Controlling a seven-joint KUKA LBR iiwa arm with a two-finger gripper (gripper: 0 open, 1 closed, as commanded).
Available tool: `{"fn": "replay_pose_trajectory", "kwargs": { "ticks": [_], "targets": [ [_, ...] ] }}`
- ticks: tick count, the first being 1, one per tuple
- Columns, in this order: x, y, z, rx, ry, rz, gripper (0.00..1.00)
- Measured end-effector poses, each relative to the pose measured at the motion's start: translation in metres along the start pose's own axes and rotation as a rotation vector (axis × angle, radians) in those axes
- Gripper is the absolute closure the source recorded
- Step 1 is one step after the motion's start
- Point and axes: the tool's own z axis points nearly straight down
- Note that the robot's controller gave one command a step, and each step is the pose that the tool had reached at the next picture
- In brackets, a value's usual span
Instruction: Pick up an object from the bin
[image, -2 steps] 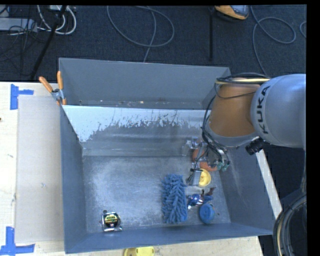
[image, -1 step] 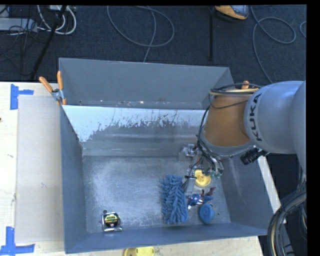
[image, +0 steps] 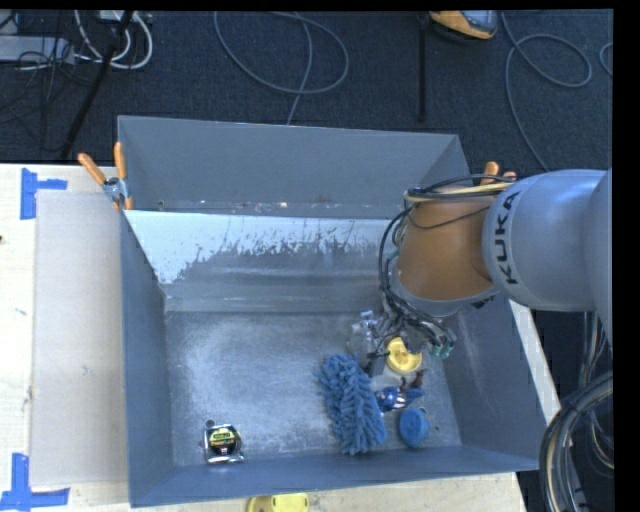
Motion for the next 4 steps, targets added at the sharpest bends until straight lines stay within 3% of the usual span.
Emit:
{"fn": "replay_pose_trajectory", "kwargs": {
  "ticks": [1,2,3,4],
  "targets": [
    [0.0,0.0,0.0,0.0,0.0,0.0,1.0],
    [0.011,-0.023,-0.038,-0.003,0.004,0.051,1.0],
    [0.025,-0.003,-0.083,0.001,0.002,0.158,1.0],
    [0.018,0.012,-0.096,0.001,-0.005,0.14,0.0]
  ]
}}
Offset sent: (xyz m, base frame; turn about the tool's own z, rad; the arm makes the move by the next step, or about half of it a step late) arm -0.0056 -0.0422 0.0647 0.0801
